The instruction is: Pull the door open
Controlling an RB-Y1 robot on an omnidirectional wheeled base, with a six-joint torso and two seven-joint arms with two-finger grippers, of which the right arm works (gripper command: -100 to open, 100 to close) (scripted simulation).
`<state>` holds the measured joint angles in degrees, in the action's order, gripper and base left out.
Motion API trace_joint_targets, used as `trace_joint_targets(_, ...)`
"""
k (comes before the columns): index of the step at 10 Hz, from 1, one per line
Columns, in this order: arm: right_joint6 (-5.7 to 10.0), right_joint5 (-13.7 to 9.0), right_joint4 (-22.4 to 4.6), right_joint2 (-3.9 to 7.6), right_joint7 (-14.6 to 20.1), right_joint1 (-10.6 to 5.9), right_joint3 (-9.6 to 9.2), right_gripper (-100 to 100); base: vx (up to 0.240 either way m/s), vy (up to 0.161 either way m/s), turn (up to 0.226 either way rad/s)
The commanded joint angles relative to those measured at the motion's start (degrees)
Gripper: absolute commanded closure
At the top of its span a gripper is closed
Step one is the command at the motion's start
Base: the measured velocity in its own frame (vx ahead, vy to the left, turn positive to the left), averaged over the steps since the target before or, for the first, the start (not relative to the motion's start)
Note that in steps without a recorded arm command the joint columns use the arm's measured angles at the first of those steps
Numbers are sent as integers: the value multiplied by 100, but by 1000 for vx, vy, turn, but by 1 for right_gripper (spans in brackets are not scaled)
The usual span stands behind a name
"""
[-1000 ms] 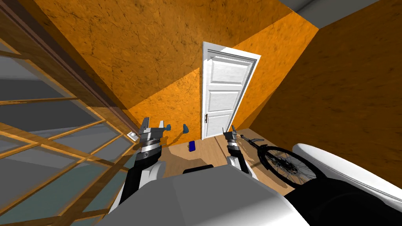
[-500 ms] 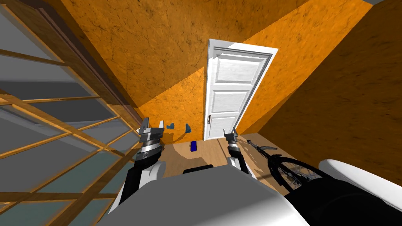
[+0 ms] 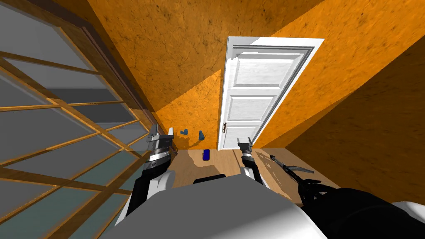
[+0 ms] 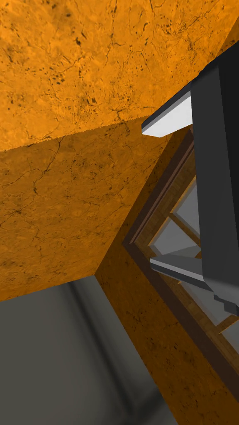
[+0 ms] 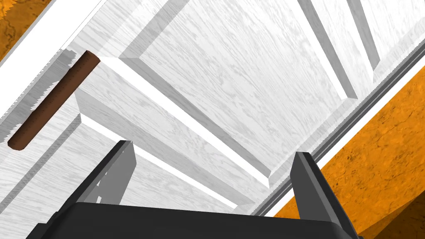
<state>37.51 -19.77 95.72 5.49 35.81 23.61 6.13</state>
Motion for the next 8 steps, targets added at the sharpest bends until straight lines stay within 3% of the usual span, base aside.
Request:
trace_joint_targets(1, 108, -130, -243, -11, 185, -43, 24, -100, 43, -66, 250)
trace_joint_targets(8, 374, -715, -1100, -27, 925, -221, 190, -100, 36, -72, 202)
